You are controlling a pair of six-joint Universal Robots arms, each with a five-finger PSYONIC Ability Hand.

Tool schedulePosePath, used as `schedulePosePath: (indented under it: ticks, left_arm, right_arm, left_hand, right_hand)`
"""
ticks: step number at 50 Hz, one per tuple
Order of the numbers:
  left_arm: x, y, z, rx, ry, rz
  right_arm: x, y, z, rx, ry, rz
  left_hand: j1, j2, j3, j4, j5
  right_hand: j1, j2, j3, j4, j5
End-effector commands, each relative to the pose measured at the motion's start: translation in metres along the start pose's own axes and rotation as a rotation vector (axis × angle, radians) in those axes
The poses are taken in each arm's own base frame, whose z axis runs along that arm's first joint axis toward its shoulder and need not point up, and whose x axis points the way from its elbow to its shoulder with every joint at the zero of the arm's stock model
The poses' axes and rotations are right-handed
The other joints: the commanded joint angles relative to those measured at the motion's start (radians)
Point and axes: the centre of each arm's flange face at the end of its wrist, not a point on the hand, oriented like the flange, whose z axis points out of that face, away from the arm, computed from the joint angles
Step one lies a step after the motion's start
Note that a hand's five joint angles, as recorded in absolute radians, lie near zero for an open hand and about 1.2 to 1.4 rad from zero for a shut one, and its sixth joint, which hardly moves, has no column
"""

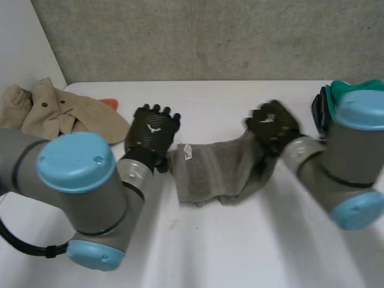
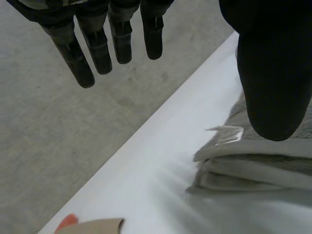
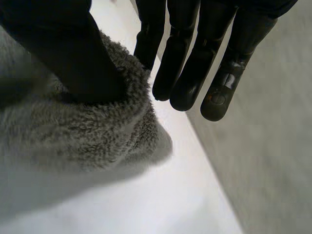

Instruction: Fold the laundry.

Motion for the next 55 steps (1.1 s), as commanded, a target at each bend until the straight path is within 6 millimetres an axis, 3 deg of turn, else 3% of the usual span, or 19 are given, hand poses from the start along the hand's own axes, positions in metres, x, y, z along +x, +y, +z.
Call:
schedulePosePath:
  ticks: [1,2,5,7,8,9,11,12,15,16,20,23,28,33,36,45,49,55]
  left_arm:
    - [-0.030,0.010,-0.001,-0.044,-0.081,-0.004]
    - [-0.039,0.012,0.000,-0.049,-0.104,-0.007]
    - [-0.046,0.013,0.000,-0.056,-0.123,-0.007]
    - [-0.050,0.013,0.000,-0.055,-0.131,-0.009]
    - [-0.050,0.013,0.000,-0.055,-0.131,-0.008]
    - [-0.050,0.012,0.000,-0.053,-0.133,-0.008]
    - [-0.051,0.008,0.002,-0.040,-0.135,-0.011]
    - [-0.051,0.006,0.003,-0.032,-0.135,-0.012]
    - [-0.050,-0.001,0.005,-0.006,-0.134,-0.015]
    - [-0.047,-0.009,0.006,0.019,-0.130,-0.019]
    - [-0.034,-0.031,0.008,0.093,-0.101,-0.057]
    - [-0.019,-0.039,0.011,0.122,-0.061,-0.109]
    - [0.014,-0.040,0.014,0.134,0.017,-0.153]
    - [0.047,-0.020,0.022,0.075,0.081,-0.133]
    - [0.055,-0.007,0.024,0.020,0.099,-0.116]
    - [0.056,0.024,0.015,-0.165,0.066,0.007]
    - [0.057,0.029,0.012,-0.183,0.080,0.076]
    - [0.060,0.043,0.012,-0.215,0.100,0.119]
  right_arm:
    - [-0.108,-0.057,-0.007,0.269,-0.277,-0.116]
    - [-0.126,-0.056,-0.011,0.293,-0.345,-0.127]
    - [-0.148,-0.051,-0.012,0.304,-0.407,-0.138]
    - [-0.147,-0.051,-0.009,0.291,-0.394,-0.126]
    - [-0.145,-0.052,-0.008,0.285,-0.382,-0.118]
    - [-0.139,-0.057,-0.008,0.269,-0.351,-0.079]
    - [-0.130,-0.060,-0.008,0.255,-0.325,-0.018]
    - [-0.121,-0.063,-0.008,0.242,-0.306,0.078]
    - [-0.099,-0.063,-0.006,0.219,-0.281,0.251]
    - [-0.078,-0.062,-0.004,0.205,-0.247,0.377]
    - [-0.025,-0.066,-0.009,0.205,-0.160,0.637]
    - [-0.008,-0.056,-0.014,0.144,-0.131,0.753]
    - [0.007,-0.030,-0.012,0.021,-0.092,0.783]
    - [0.006,-0.015,0.004,-0.032,-0.082,0.797]
    - [0.004,-0.013,0.013,-0.047,-0.091,0.797]
    - [-0.020,0.008,0.036,-0.199,-0.184,0.780]
    - [-0.044,0.008,0.039,-0.212,-0.234,0.692]
    - [-0.062,0.024,0.042,-0.256,-0.256,0.572]
  left_hand:
    - [0.013,0.013,0.013,0.012,0.010]
    - [0.013,0.013,0.013,0.012,0.010]
    - [0.013,0.013,0.013,0.012,0.010]
    - [0.013,0.013,0.013,0.012,0.010]
    - [0.013,0.013,0.013,0.012,0.010]
    - [0.013,0.013,0.013,0.012,0.010]
    - [0.013,0.013,0.013,0.012,0.010]
    - [0.010,0.010,0.010,0.009,0.007]
    - [0.001,0.001,0.001,0.000,-0.002]
    - [0.001,0.001,0.001,0.000,-0.002]
    - [0.001,0.001,0.001,0.000,-0.002]
    - [0.001,0.001,0.001,0.000,-0.002]
    - [0.001,0.001,0.001,0.000,-0.002]
    - [0.001,0.001,0.001,0.000,-0.002]
    - [0.004,0.004,0.004,0.003,0.001]
    - [0.001,0.001,0.001,0.000,-0.002]
    - [0.001,0.001,0.001,0.000,-0.002]
    - [-0.002,-0.002,-0.002,-0.003,-0.005]
  right_hand:
    - [0.473,0.220,0.212,0.208,0.242]
    - [0.473,0.220,0.212,0.208,0.242]
    - [0.473,0.220,0.212,0.208,0.242]
    - [0.465,0.213,0.204,0.201,0.234]
    - [0.265,0.012,0.003,0.000,0.033]
    - [-0.333,-0.586,-0.595,-0.598,-0.564]
    - [-0.667,-0.919,-0.928,-0.931,-0.898]
    - [-0.726,-0.979,-0.988,-0.991,-0.957]
    - [-0.749,-1.001,-1.010,-1.013,-0.980]
    - [-0.749,-1.001,-1.010,-1.013,-0.980]
    - [-0.749,-1.001,-1.010,-1.013,-0.980]
    - [-0.749,-1.001,-1.010,-1.013,-0.980]
    - [-0.749,-1.001,-1.010,-1.013,-0.980]
    - [-0.749,-1.001,-1.010,-1.013,-0.980]
    - [-0.749,-1.001,-1.010,-1.013,-0.980]
    - [-0.749,-1.001,-1.010,-1.013,-0.980]
    - [-0.749,-1.001,-1.010,-1.013,-0.980]
    - [-0.749,-1.001,-1.010,-1.013,-0.980]
